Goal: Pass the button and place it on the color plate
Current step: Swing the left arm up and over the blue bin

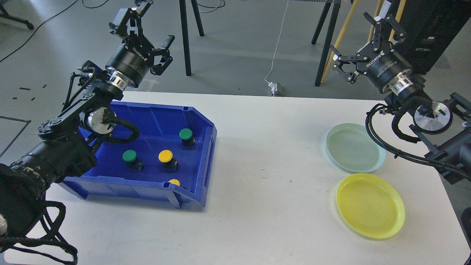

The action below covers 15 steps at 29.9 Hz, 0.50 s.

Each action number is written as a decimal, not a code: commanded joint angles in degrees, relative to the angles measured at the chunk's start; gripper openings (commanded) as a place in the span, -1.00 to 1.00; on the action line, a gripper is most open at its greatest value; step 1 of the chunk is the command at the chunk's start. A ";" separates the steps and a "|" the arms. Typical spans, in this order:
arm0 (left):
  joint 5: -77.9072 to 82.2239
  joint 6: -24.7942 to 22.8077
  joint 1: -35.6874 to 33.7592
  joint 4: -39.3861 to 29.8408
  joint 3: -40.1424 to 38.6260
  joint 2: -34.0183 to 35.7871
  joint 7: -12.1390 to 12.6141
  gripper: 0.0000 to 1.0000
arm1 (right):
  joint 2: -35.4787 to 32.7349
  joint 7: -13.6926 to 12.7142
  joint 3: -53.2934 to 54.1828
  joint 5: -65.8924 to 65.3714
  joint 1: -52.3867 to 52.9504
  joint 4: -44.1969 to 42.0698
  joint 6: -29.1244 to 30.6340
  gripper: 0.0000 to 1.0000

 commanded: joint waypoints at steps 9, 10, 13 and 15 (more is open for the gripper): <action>-9.20 0.01 5.01 3.54 -7.64 -2.40 0.00 1.00 | 2.44 0.04 -0.09 -0.08 0.31 -1.91 0.00 1.00; -9.47 0.01 6.94 3.28 -8.95 -3.98 0.00 1.00 | 2.53 0.04 -0.09 -0.08 0.40 -1.91 0.00 1.00; -9.12 0.01 10.03 2.93 -12.03 -5.67 0.00 1.00 | 2.44 0.04 -0.09 -0.08 0.58 -1.91 0.00 1.00; -9.65 0.01 10.12 1.88 -13.79 -4.44 0.00 1.00 | 2.44 0.04 -0.09 -0.08 0.58 -1.91 0.00 1.00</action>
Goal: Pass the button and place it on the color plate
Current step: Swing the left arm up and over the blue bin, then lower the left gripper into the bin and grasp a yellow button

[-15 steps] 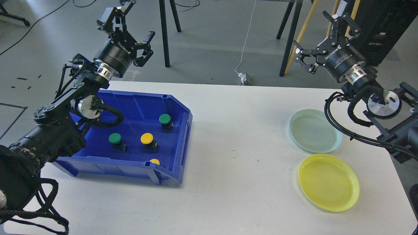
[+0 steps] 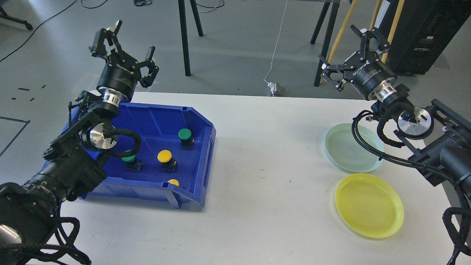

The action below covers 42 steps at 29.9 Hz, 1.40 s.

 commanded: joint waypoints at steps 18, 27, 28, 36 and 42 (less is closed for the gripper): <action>49.65 -0.01 -33.74 -31.95 50.18 30.23 -0.01 1.00 | -0.67 0.36 0.36 0.01 -0.50 -3.26 0.01 1.00; 80.62 -0.01 -44.86 -31.42 62.45 22.32 -0.01 0.99 | -3.56 0.27 0.97 0.18 -5.77 -5.82 0.01 1.00; 81.24 -0.01 -44.68 -31.59 62.45 21.62 -0.01 0.99 | -4.09 0.27 1.15 0.18 -5.86 -5.91 0.01 1.00; 86.60 -0.01 -38.62 -30.02 65.00 17.75 -0.01 0.97 | -5.94 0.10 1.67 0.10 -5.25 -6.43 0.01 1.00; 87.40 -0.01 -34.58 -27.47 65.08 17.92 -0.01 0.97 | -6.03 0.09 1.68 0.10 -5.07 -6.35 0.01 1.00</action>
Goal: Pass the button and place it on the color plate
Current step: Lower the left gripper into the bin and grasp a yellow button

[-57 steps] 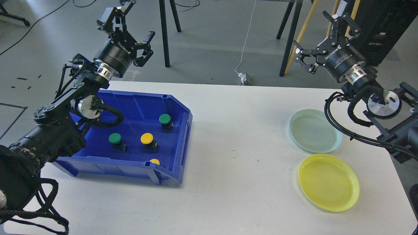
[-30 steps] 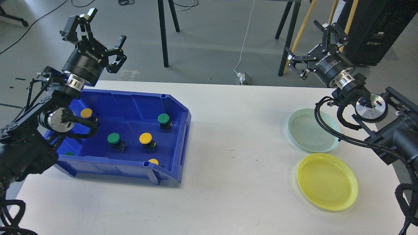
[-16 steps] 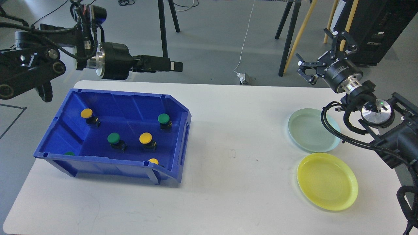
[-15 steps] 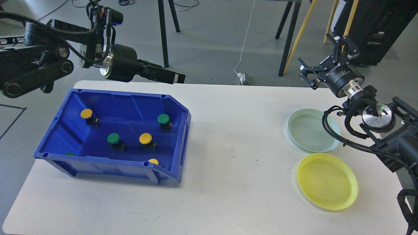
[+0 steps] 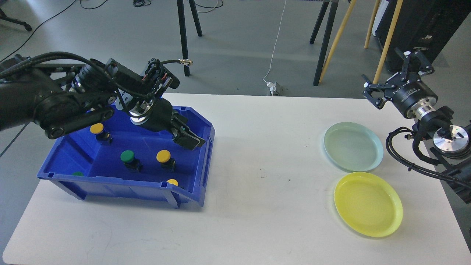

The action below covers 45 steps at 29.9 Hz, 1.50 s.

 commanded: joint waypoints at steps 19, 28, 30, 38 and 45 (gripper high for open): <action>5.14 0.00 8.86 7.77 0.02 -0.01 0.01 0.91 | -0.02 0.08 0.00 0.00 -0.02 0.31 0.00 1.00; 5.67 0.00 10.70 10.24 0.02 -0.09 0.01 0.40 | -0.02 0.08 0.00 0.00 -0.46 0.23 0.00 1.00; 5.76 0.00 10.70 10.24 0.02 -0.09 0.01 0.28 | -0.02 0.08 0.00 0.09 -0.54 0.31 0.00 1.00; 5.85 0.00 10.62 10.24 0.02 -0.18 0.01 -0.25 | -0.02 0.08 0.00 0.00 -0.72 0.23 0.00 1.00; 5.58 0.00 10.27 10.06 -0.42 0.08 0.01 -1.00 | -0.02 0.08 0.00 0.00 -0.72 0.14 0.00 1.00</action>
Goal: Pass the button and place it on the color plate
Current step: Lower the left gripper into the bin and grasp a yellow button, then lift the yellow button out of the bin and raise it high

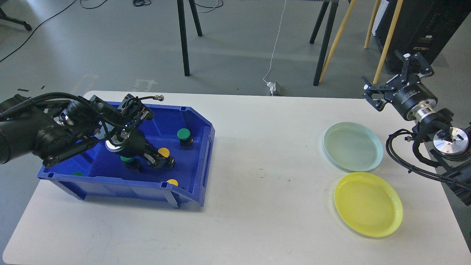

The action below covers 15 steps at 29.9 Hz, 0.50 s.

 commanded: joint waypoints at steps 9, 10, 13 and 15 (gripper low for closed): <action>-0.61 0.00 -2.96 -5.03 -1.65 7.01 0.00 -1.00 | 0.00 0.17 0.09 -0.04 0.00 -0.13 0.00 1.00; -0.70 0.00 -3.67 -6.61 -2.26 8.42 0.00 -1.00 | 0.00 0.17 0.09 0.05 0.00 -0.13 0.00 1.00; -0.79 0.00 -4.55 -12.76 -6.03 13.95 0.00 -1.00 | 0.00 0.17 0.26 0.05 0.00 -0.22 0.00 1.00; -0.96 0.00 -4.55 -15.41 -9.54 17.21 0.00 -1.00 | 0.00 0.17 0.35 -0.04 0.00 -0.22 0.00 1.00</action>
